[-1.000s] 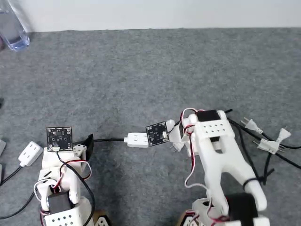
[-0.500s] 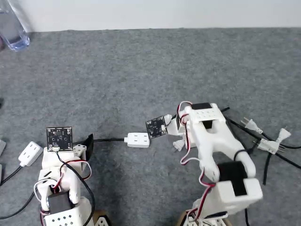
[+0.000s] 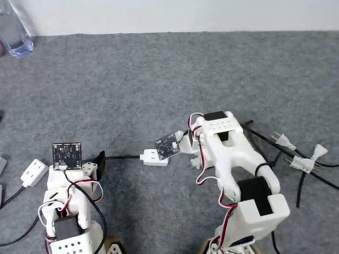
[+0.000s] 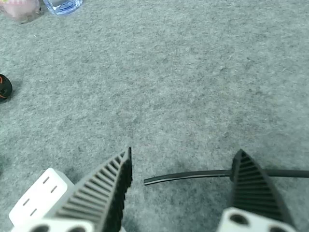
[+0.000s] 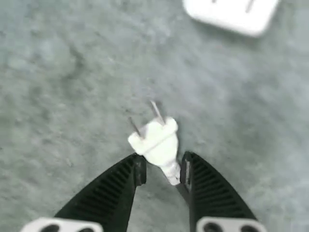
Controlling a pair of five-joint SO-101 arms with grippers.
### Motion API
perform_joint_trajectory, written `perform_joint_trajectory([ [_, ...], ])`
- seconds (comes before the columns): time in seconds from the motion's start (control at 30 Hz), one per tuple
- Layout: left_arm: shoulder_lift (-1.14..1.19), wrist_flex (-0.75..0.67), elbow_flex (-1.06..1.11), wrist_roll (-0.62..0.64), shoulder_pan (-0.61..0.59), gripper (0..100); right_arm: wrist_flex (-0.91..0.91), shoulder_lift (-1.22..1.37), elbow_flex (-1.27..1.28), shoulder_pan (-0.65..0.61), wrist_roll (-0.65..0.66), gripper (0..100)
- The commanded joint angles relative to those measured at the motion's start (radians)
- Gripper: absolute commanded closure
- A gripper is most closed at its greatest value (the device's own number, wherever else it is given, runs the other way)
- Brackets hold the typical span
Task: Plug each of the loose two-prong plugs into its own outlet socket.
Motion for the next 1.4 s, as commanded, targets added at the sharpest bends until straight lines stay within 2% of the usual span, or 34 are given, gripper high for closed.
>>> perform_joint_trajectory([
  [0.0, -0.015, -0.023, -0.005, -0.009, -0.002, 69, 0.047, 0.001, -0.041, -0.016, 0.015, 86.7],
  [0.17, -0.015, -0.023, -0.005, -0.009, -0.002, 69, 0.096, 0.001, -0.038, -0.016, 0.017, 81.9],
  [0.37, -0.015, -0.023, -0.005, -0.009, -0.002, 69, 0.099, 0.005, -0.038, -0.018, 0.018, 81.3],
  [0.5, -0.015, -0.023, -0.005, -0.009, -0.002, 69, 0.099, 0.01, -0.037, -0.019, 0.077, 81.2],
  [0.87, -0.015, -0.025, -0.005, -0.011, -0.002, 69, 0.104, 0.01, -0.017, -0.113, 0.135, 81.4],
  [1.03, -0.015, -0.025, -0.005, -0.011, -0.002, 69, 0.104, 0.012, -0.017, -0.091, 0.138, 81.5],
  [1.2, -0.015, -0.023, -0.005, -0.011, -0.002, 69, 0.107, 0.012, -0.015, -0.035, 0.218, 81.5],
  [1.37, -0.015, -0.023, -0.005, -0.011, -0.002, 69, 0.107, 0.013, -0.015, -0.015, 0.236, 81.5],
])
